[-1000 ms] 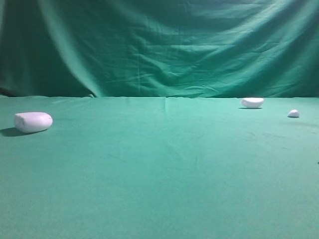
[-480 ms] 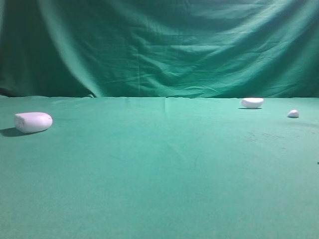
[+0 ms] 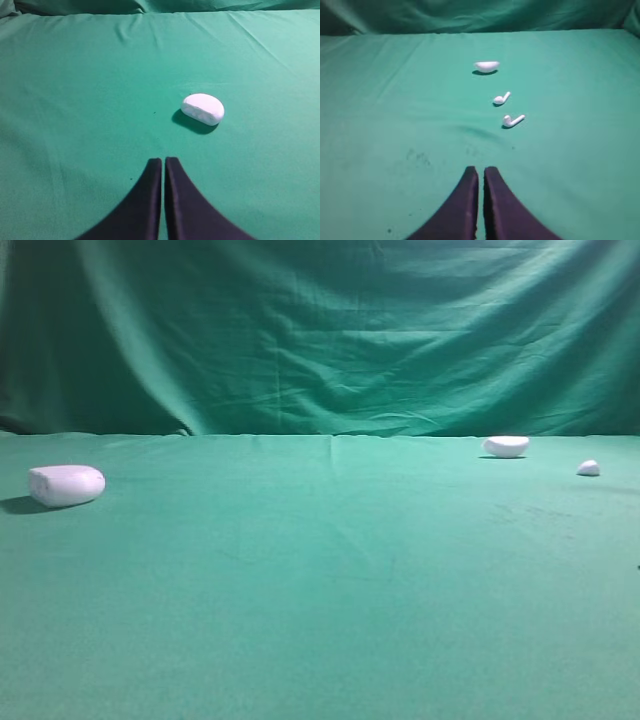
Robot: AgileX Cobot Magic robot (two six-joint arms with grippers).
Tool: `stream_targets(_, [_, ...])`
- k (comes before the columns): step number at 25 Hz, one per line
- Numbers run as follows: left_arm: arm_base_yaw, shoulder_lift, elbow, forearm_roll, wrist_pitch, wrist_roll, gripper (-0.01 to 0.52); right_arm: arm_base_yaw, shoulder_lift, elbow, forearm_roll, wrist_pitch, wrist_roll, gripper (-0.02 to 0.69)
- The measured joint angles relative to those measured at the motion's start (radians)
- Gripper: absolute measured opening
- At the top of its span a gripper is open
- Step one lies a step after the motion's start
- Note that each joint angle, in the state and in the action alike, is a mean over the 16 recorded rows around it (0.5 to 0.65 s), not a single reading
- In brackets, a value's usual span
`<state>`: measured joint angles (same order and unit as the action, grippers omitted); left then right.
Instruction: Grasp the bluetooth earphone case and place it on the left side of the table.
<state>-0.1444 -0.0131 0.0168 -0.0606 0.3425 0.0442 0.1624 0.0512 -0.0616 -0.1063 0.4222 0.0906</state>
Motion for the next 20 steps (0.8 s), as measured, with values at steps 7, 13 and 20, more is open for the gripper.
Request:
stream_targets(7, [0.0, 0.0, 0.0, 0.0, 0.0, 0.0, 0.0, -0.067, -0.059, 0.07, 0.015, -0.025, 0.0, 0.0])
stream_targets(13, [0.0, 0.0, 0.0, 0.0, 0.0, 0.0, 0.0, -0.081, -0.063, 0.086, 0.024, -0.035, 0.0, 0.0])
stream_targets(20, [0.0, 0.0, 0.0, 0.0, 0.0, 0.0, 0.0, -0.081, -0.063, 0.087, 0.026, -0.039, 0.0, 0.0])
